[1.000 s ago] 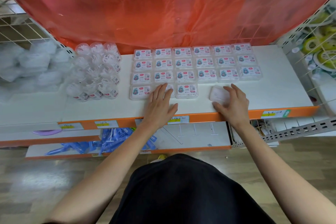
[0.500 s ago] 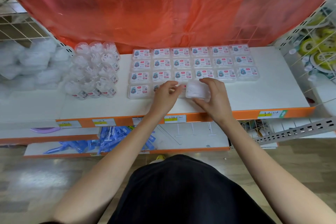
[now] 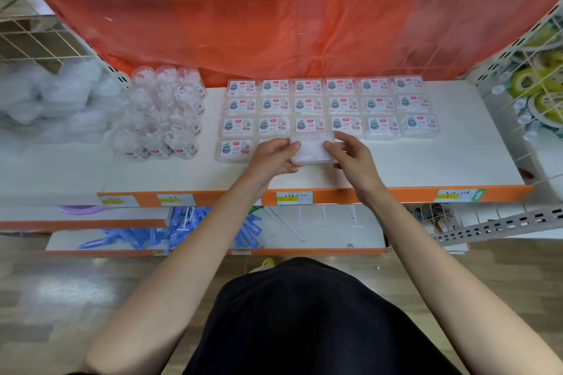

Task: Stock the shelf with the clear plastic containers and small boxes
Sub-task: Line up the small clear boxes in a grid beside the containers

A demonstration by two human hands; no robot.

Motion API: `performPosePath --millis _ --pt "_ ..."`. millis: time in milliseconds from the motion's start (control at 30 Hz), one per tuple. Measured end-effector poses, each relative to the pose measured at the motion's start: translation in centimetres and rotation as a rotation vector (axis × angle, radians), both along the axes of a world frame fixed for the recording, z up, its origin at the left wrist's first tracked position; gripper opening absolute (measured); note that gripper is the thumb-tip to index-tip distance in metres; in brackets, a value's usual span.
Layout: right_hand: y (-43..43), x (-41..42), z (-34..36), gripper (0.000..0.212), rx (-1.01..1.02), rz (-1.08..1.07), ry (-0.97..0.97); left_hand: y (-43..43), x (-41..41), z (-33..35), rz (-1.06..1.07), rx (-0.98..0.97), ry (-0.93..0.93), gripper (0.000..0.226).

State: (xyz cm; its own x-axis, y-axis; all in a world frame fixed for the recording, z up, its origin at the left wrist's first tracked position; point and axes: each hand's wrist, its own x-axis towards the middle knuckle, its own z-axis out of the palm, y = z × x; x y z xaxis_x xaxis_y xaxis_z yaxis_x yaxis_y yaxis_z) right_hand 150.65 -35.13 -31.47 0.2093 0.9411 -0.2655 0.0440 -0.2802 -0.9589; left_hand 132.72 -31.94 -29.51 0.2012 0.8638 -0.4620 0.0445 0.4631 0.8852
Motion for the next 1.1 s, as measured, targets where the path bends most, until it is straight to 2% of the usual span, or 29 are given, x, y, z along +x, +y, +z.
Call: performPosePath --millis 133,367,433,500,600,733,833,933,1100 --pt "0.1 0.2 0.2 0.024 -0.010 0.024 0.106 -0.1 0.1 0.3 0.009 -0.013 0.016 0.020" --pt "-0.1 0.5 1.0 0.034 0.256 0.098 0.072 0.6 0.0 0.9 0.103 -0.228 -0.066 0.054" --pt "-0.2 0.3 0.9 0.033 0.288 0.140 0.041 0.8 0.0 0.8 0.115 -0.251 -0.112 0.052" --pt "-0.3 0.2 0.4 0.032 0.295 0.172 -0.030 0.9 0.0 0.7 0.134 -0.249 -0.170 0.041" --pt "-0.3 0.5 -0.2 0.038 0.264 0.188 -0.096 1.1 -0.5 0.3 0.156 -0.209 -0.246 0.022" --pt "-0.1 0.7 -0.4 0.044 0.179 0.092 0.020 1.1 -1.1 -0.2 0.110 -0.112 -0.271 0.037" --pt "0.4 0.5 0.1 0.034 0.080 0.003 0.125 0.8 -1.3 -0.3 0.053 -0.057 -0.255 0.043" --pt "0.9 -0.1 0.7 0.024 -0.027 0.023 0.145 0.6 -1.2 -0.4 0.006 -0.035 -0.240 0.044" --pt "1.3 -0.7 0.4 0.029 -0.087 0.076 0.110 0.5 -1.2 -0.4 -0.002 -0.024 -0.215 0.047"
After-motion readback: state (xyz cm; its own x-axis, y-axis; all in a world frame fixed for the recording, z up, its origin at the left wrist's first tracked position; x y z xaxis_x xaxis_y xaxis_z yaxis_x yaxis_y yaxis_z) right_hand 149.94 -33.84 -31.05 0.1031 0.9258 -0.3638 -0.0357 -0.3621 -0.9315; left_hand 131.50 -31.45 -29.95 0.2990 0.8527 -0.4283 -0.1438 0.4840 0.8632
